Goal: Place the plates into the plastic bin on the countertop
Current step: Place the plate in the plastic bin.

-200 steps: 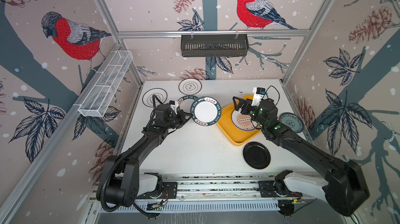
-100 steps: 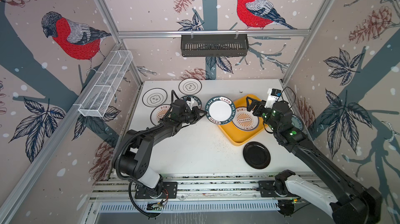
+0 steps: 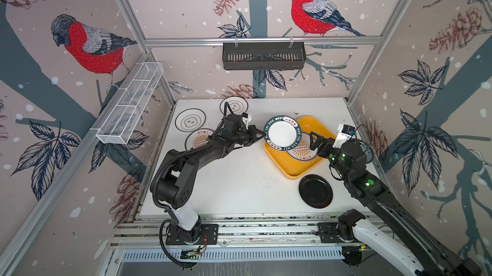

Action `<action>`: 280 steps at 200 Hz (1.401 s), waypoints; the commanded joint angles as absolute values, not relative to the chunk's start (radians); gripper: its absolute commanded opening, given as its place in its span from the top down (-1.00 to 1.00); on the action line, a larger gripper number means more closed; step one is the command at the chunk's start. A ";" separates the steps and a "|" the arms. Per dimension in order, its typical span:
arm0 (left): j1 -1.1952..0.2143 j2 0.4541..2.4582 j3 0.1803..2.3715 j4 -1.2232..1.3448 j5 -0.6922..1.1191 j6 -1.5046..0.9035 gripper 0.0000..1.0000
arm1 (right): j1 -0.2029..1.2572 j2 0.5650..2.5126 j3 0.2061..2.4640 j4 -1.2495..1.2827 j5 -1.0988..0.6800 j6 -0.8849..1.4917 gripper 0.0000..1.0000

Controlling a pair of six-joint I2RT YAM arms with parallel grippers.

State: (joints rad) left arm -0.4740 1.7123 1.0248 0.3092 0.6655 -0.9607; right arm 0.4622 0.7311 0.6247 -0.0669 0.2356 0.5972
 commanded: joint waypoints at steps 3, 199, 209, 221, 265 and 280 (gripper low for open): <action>-0.494 1.742 1.047 0.362 0.625 -0.976 1.00 | 0.458 0.735 0.641 -0.032 0.252 0.496 -0.99; -0.601 1.956 1.263 0.206 0.649 -0.874 1.00 | 0.368 0.783 0.686 -0.068 0.236 0.512 -0.99; -0.608 1.965 1.266 0.209 0.650 -0.878 1.00 | 0.369 0.764 0.672 -0.062 0.241 0.517 -0.99; -0.614 1.983 1.283 0.212 0.657 -0.884 1.00 | 0.369 0.753 0.663 -0.049 0.246 0.523 -0.99; -0.630 2.051 1.368 0.175 0.643 -0.876 1.00 | 0.368 0.808 0.660 0.010 0.179 0.528 -0.99; -0.632 2.068 1.377 0.176 0.642 -0.882 1.00 | 0.369 0.820 0.647 0.031 0.165 0.532 -0.99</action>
